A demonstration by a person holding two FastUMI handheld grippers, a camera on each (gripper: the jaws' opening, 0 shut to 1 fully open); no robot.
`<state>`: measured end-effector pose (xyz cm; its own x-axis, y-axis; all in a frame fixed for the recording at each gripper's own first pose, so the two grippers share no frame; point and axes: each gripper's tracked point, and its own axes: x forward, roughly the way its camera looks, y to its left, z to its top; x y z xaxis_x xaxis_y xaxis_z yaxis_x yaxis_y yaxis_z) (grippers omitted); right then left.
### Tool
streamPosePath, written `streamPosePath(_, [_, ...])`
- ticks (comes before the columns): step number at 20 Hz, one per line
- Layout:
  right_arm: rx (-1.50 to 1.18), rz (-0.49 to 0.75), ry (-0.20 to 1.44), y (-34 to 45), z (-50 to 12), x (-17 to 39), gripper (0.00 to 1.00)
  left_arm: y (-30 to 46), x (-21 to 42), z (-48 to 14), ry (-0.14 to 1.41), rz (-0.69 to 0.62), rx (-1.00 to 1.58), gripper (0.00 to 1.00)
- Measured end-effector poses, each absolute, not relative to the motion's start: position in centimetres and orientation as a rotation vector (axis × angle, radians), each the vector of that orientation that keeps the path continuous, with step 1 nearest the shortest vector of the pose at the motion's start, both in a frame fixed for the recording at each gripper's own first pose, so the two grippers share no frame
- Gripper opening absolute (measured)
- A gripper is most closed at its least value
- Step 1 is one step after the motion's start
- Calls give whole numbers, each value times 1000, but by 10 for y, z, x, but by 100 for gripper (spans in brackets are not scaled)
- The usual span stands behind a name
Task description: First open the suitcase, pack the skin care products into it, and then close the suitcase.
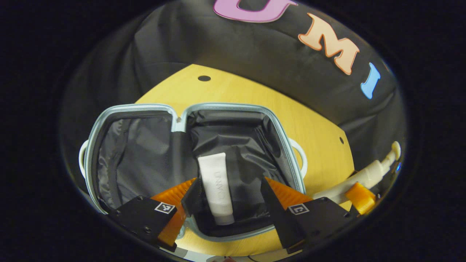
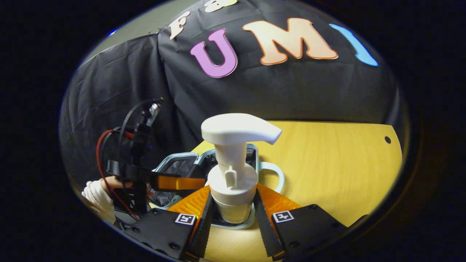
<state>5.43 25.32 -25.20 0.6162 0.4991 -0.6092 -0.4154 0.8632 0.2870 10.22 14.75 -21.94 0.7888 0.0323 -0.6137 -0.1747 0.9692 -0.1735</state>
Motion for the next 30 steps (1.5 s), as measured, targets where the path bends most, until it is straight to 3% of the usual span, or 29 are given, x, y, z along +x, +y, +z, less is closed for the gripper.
streamPosePath(6, [16, 584, 880, 292, -307, 51, 62, 199, 40, -180, 515, 227, -334, 96])
streamPosePath(12, [0, 565, 945, 302, -336, 55, 64, 307, -24, -163, 430, 474, -359, 96])
streamPosePath(13, [5, 566, 935, 301, -336, 58, 58, 328, -32, -159, 405, 512, -374, 96])
streamPosePath(15, [15, 570, 905, 304, -328, 60, 72, 367, -47, -158, 360, 580, -405, 96])
streamPosePath(16, [22, 575, 882, 305, -323, 59, 90, 386, -52, -158, 342, 612, -419, 96])
streamPosePath(19, [57, 591, 802, 305, -296, 60, 94, 432, -56, -168, 302, 685, -459, 96])
streamPosePath(30, [16, 473, 669, 252, -239, 60, 95, 490, -16, -253, 366, 637, -717, 92])
